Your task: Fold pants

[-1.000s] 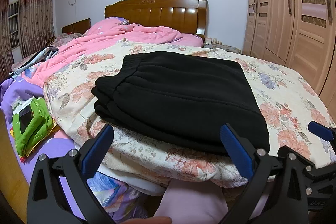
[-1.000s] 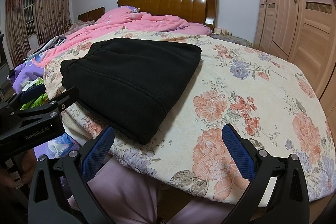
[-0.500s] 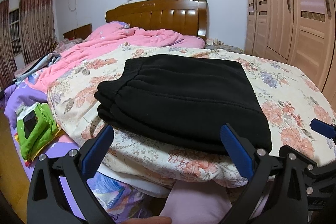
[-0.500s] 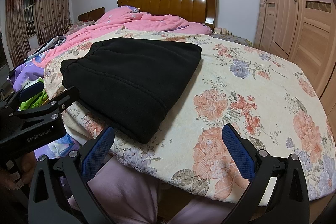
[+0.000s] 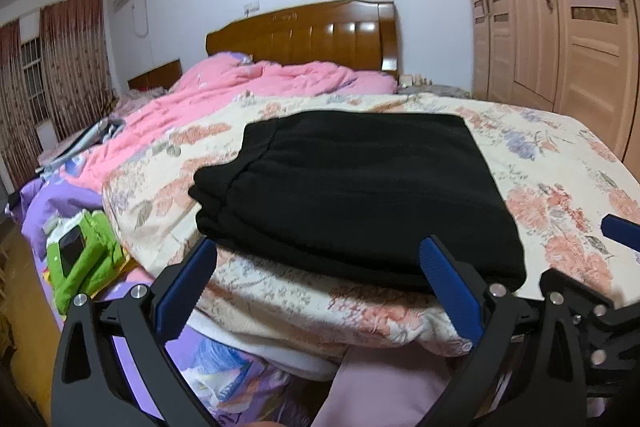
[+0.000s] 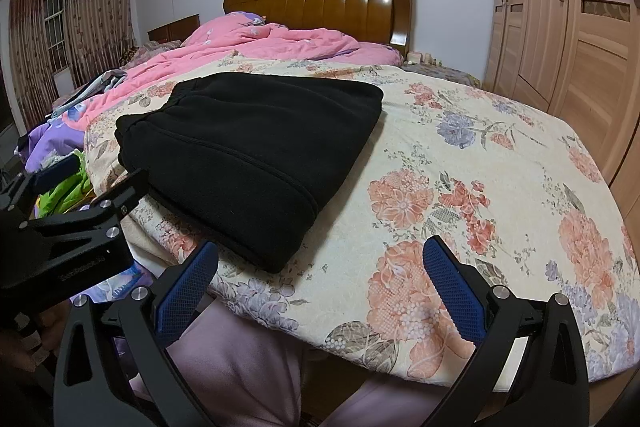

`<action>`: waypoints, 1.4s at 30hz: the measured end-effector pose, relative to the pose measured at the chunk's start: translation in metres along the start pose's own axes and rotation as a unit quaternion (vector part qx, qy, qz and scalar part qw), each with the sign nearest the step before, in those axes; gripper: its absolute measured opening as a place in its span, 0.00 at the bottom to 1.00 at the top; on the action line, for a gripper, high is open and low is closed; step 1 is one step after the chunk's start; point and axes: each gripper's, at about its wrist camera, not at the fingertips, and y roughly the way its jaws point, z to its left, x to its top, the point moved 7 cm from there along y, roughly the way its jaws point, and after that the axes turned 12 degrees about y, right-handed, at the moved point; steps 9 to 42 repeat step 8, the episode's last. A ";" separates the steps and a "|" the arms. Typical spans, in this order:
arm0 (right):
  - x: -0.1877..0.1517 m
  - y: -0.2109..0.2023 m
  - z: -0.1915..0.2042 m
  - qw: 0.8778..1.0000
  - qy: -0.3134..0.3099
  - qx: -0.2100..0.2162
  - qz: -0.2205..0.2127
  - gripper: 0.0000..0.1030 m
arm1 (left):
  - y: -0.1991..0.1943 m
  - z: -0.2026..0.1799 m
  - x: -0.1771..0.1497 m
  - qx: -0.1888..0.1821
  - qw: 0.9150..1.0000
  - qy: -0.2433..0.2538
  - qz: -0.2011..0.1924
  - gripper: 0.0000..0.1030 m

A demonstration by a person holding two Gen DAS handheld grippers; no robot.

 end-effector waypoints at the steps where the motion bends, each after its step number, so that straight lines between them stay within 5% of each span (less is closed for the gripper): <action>1: 0.000 0.000 0.000 1.000 0.000 0.000 0.000 0.96 | 0.002 0.001 -0.002 -0.005 1.000 -0.006 0.005 0.98; 8: 0.000 0.000 -0.005 1.000 0.008 0.000 0.001 0.96 | 0.013 0.010 -0.011 -0.014 0.999 -0.025 0.029 0.98; 42: 0.000 0.000 -0.005 1.000 0.008 0.000 0.001 0.96 | 0.013 0.010 -0.011 -0.014 0.999 -0.025 0.029 0.98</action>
